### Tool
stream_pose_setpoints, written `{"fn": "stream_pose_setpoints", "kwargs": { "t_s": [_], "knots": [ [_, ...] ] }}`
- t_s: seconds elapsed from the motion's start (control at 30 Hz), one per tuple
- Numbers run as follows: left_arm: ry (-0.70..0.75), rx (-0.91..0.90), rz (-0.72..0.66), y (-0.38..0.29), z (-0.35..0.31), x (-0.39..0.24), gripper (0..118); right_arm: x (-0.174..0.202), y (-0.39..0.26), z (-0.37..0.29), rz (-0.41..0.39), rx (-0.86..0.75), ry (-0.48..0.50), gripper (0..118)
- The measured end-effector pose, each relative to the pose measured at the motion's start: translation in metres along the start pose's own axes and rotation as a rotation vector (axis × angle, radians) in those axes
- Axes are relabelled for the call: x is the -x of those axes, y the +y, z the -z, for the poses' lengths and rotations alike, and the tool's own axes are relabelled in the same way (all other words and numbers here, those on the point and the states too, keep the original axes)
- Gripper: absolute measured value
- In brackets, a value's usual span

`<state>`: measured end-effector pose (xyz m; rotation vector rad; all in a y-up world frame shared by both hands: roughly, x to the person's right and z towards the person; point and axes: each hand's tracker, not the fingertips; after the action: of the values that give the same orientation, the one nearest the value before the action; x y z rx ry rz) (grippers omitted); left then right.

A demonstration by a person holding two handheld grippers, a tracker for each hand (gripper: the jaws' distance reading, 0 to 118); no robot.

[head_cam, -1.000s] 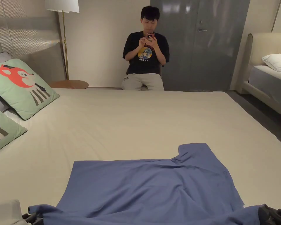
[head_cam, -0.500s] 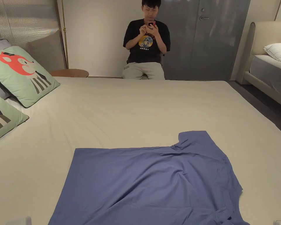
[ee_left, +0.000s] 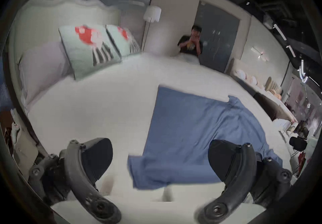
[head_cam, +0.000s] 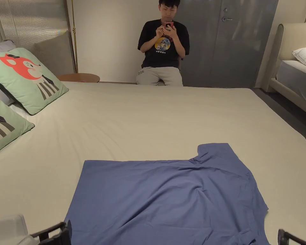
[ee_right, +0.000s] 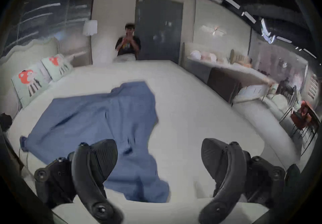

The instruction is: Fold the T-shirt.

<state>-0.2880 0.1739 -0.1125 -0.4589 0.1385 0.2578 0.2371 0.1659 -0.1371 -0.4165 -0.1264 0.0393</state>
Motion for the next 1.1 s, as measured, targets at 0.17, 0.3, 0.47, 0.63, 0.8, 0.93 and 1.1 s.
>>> {"fn": "stream_pose_setpoints", "kwargs": {
  "t_s": [0.17,0.3,0.47,0.63,0.8,0.93,1.1],
  "knots": [
    [0.013,-0.153,0.083,0.017,-0.019,-0.017,108,0.021,0.023,-0.018,0.02,-0.171,-0.026,100],
    [0.001,-0.157,0.136,0.017,-0.022,-0.025,56,0.035,0.026,-0.019,0.035,-0.2,0.027,49],
    [-0.004,-0.092,0.104,0.01,-0.012,-0.02,0,0.03,0.016,-0.002,0.034,-0.184,0.04,1],
    [0.033,0.0,0.063,0.002,0.001,-0.007,0,0.04,0.012,-0.004,0.039,-0.143,0.056,1],
    [0.107,0.201,0.019,-0.007,0.03,0.007,38,0.049,0.008,-0.007,0.043,-0.112,0.065,1],
    [0.113,0.35,-0.026,-0.024,0.057,0.017,106,0.052,0.002,-0.006,0.04,-0.084,0.075,1],
    [0.133,0.375,-0.018,-0.038,0.072,0.02,105,0.047,-0.008,0.0,0.048,-0.053,0.066,1]
  ]
}}
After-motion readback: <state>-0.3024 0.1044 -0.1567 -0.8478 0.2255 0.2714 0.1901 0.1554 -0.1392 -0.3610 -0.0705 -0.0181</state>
